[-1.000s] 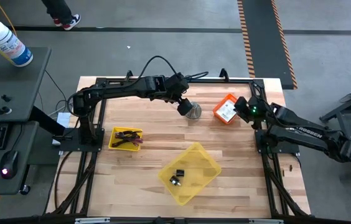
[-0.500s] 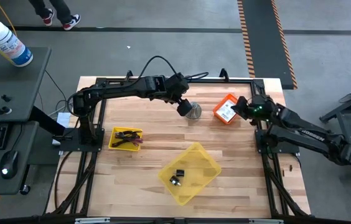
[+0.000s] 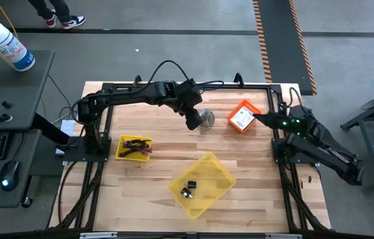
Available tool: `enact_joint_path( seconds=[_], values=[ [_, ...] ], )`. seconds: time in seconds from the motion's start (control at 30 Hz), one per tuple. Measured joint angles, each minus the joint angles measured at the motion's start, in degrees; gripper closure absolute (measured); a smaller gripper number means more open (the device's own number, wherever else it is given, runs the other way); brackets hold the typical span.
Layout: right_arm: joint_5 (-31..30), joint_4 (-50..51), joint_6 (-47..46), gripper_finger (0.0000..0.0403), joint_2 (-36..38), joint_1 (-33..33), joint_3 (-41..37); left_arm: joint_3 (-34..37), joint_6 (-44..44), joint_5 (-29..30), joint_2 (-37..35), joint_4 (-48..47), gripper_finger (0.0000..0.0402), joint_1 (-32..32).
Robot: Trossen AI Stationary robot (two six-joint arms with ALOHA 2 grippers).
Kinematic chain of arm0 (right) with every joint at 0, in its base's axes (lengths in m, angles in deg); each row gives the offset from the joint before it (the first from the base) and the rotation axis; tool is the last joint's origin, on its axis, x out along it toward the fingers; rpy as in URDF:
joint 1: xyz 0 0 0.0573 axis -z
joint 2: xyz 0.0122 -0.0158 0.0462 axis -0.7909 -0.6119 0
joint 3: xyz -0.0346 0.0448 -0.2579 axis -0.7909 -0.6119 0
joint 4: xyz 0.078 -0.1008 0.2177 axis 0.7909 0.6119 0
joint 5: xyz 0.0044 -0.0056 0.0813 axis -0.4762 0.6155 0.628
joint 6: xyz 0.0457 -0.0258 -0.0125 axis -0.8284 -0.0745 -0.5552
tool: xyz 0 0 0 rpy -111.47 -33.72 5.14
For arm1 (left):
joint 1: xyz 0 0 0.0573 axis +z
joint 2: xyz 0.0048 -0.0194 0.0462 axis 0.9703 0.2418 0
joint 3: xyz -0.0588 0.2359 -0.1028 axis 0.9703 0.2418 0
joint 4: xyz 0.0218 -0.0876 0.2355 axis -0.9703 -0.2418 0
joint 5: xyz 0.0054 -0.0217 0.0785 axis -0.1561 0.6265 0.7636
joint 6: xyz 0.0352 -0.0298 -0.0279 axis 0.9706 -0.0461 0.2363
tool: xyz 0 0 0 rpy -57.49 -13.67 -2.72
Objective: Pick and place items into bin
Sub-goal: Return to Home Position
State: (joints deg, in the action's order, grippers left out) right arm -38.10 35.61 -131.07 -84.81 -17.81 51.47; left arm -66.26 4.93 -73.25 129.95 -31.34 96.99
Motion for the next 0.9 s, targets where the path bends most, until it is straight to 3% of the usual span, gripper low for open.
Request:
enact_joint_path(
  seconds=[0.1,0.3,0.4,0.57,0.73,0.9],
  values=[
    [0.5,0.2,2.2,0.0400,4.9,0.0,0.0,0.0,0.5,-2.4,0.0,0.1,0.0388,0.0],
    [1.8,0.5,7.5,0.0402,6.5,0.0,1.6,0.0,0.7,-5.0,0.0,0.4,0.0382,0.0],
    [3.1,-2.1,8.5,0.0402,7.1,0.0,1.8,0.0,1.0,-7.2,0.0,0.7,0.0398,0.0],
    [3.7,-8.4,9.7,0.0402,7.1,-0.1,1.0,0.0,0.7,-9.0,0.0,2.0,0.0391,0.0],
    [3.8,-23.4,9.5,0.0402,7.1,-2.8,-3.7,0.0,-0.6,-11.2,0.0,2.2,0.0398,0.0],
    [0.4,-41.0,5.8,0.0403,7.1,-9.2,-13.7,0.0,-1.4,-11.6,0.0,2.1,0.0399,0.0]
  ],
)
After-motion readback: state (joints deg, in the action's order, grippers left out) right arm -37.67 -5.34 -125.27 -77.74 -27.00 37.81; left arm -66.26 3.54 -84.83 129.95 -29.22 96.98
